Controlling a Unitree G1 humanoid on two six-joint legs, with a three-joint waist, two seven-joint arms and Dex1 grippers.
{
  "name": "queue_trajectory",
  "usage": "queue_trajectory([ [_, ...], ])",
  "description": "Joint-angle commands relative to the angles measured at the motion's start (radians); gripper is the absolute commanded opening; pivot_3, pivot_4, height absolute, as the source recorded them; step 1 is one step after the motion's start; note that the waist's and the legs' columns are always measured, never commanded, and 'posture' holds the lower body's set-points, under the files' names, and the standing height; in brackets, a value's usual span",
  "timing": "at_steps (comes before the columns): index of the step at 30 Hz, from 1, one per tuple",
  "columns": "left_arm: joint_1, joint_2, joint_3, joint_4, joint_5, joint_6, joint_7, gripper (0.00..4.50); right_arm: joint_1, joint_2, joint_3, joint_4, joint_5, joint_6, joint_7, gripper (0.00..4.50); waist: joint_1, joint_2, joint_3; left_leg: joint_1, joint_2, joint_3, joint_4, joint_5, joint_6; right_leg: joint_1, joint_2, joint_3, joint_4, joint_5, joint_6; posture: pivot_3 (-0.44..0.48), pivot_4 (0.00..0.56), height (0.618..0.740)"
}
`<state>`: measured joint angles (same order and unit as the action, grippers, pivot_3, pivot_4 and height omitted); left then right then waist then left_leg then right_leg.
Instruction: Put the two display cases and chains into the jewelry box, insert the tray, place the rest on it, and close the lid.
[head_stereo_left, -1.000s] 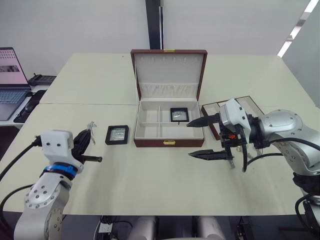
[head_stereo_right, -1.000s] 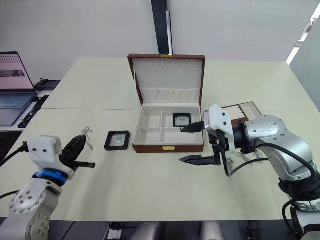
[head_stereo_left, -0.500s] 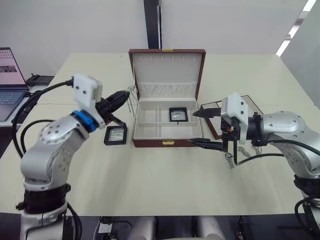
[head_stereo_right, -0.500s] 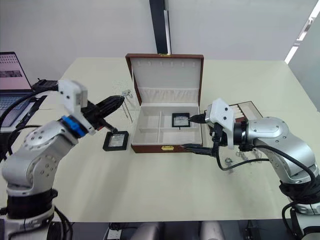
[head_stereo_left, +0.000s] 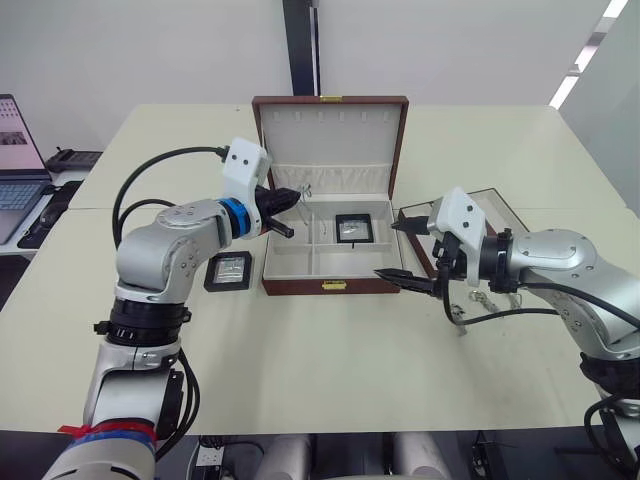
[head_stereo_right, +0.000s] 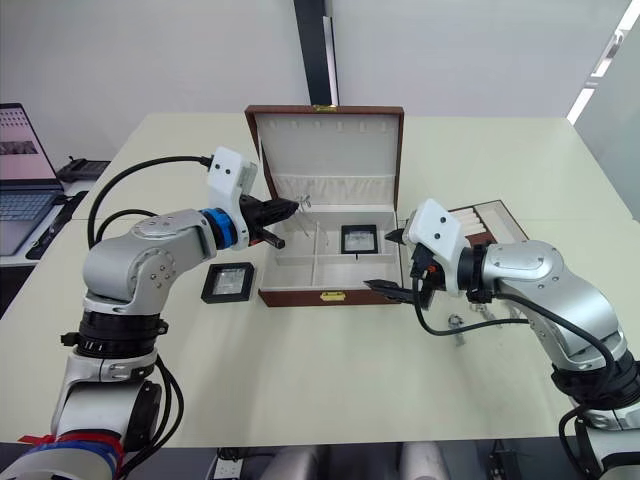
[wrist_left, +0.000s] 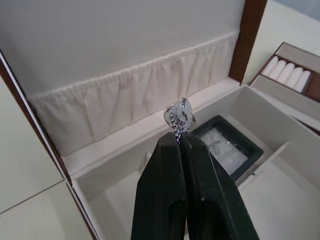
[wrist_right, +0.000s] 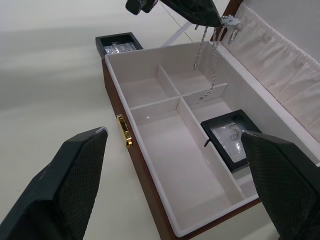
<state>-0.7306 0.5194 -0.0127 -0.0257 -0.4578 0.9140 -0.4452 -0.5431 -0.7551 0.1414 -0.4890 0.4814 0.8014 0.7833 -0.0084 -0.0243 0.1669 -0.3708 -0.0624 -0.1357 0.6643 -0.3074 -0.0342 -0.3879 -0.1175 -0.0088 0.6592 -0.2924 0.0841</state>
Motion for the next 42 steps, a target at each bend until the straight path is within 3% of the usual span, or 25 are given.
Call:
queue_trajectory([
  [1,-0.017,-0.008,0.0,-0.015,0.04,0.003,0.027,0.02,-0.028,0.0,-0.013,-0.031,-0.019,0.002,-0.018,4.5,0.0,0.0,0.0,0.0,0.0,0.0,0.0,0.0,0.0,0.0,0.0,0.0,0.0,0.0,0.0,0.0,0.15,0.74],
  [12,0.027,-0.045,0.05,-0.056,0.069,0.07,0.108,0.02,-0.034,0.02,-0.018,-0.029,-0.035,0.012,-0.038,4.5,0.001,0.0,0.0,-0.001,0.0,0.0,0.001,0.0,0.0,-0.001,-0.001,0.0,0.0,0.0,0.0,0.0,0.15,0.74],
  [16,0.019,-0.052,0.071,-0.057,0.062,0.061,0.11,0.93,-0.035,0.025,-0.016,-0.027,-0.037,0.011,-0.04,4.5,0.001,0.0,0.0,-0.001,0.0,0.0,0.001,0.0,0.0,-0.001,-0.001,0.0,0.001,0.0,0.0,0.0,0.15,0.74],
  [27,0.004,-0.018,0.082,-0.144,0.009,0.078,0.026,4.36,-0.031,0.024,-0.016,-0.024,-0.045,-0.001,-0.046,4.5,-0.001,0.0,0.0,-0.001,0.0,0.0,0.001,0.0,0.0,-0.001,-0.001,0.0,0.001,0.0,0.0,0.0,0.15,0.74],
  [34,0.055,0.105,0.216,-0.222,-0.086,-0.001,-0.131,4.46,0.042,-0.024,-0.085,-0.035,-0.08,-0.139,-0.002,4.5,-0.001,0.0,0.0,-0.001,0.001,0.0,0.001,0.0,-0.001,-0.001,-0.001,0.0,0.002,0.0,0.0,0.0,0.15,0.74],
  [42,0.357,0.337,0.395,-0.064,-0.018,-0.325,-0.387,4.46,0.346,-0.118,-0.379,-0.05,-0.025,-0.297,0.126,4.5,0.001,0.001,0.0,-0.001,0.001,0.0,0.0,0.0,-0.001,-0.001,-0.001,0.0,0.0,0.0,0.0,0.0,0.15,0.74],
])
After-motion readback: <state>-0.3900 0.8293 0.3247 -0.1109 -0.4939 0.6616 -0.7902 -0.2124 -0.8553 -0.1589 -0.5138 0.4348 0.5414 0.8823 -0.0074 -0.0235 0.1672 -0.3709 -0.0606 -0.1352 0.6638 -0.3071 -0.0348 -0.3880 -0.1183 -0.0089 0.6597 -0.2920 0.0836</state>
